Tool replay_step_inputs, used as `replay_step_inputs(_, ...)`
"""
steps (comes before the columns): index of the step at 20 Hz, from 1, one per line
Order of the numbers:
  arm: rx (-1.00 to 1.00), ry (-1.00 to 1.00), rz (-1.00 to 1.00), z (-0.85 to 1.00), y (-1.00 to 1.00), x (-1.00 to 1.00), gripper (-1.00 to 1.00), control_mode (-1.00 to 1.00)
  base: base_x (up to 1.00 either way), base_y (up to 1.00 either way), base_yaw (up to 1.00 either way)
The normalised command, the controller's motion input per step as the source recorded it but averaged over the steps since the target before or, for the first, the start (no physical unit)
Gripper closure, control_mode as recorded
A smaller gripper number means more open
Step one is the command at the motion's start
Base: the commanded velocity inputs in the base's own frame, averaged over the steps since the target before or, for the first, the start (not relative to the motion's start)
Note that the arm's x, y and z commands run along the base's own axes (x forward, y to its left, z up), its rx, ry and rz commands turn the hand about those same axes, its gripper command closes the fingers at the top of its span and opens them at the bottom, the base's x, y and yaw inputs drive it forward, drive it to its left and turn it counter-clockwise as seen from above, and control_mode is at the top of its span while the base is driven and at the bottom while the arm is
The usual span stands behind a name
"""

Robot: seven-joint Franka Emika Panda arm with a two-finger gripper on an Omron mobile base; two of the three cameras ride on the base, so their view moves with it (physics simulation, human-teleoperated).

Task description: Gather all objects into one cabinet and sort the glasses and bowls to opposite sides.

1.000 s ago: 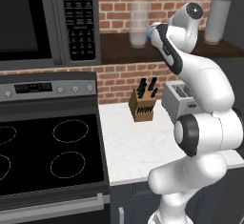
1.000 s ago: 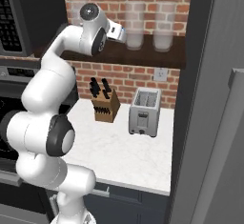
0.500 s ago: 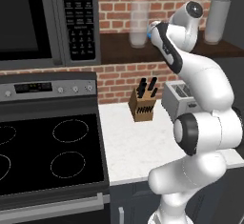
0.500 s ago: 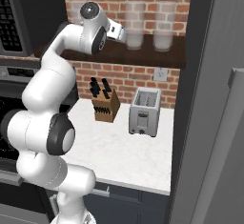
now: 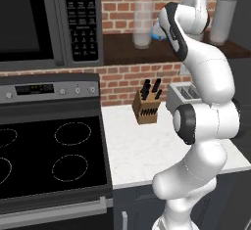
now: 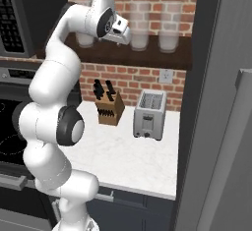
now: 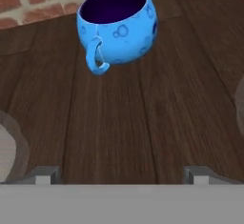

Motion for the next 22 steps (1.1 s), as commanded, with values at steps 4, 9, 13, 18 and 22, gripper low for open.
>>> replay_step_inputs(4,-0.05,-0.01,-0.06,-0.50,0.19,0.52,-1.00,-1.00,0.00,0.00,0.00)
replay_step_inputs(9,-0.12,-0.21,-0.05,-0.63,0.28,0.05,-1.00,-1.00,0.00,0.00,0.00)
replay_step_inputs(13,-0.12,-0.34,-0.05,-0.38,0.24,0.04,-1.00,-1.00,0.00,0.00,0.00)
replay_step_inputs(18,-0.05,-0.34,-0.06,-0.10,0.15,0.16,-1.00,-1.00,0.00,0.00,0.00)
replay_step_inputs(22,0.00,-0.32,-0.14,0.02,0.02,0.22,-1.00,-1.00,0.00,0.00,0.00)
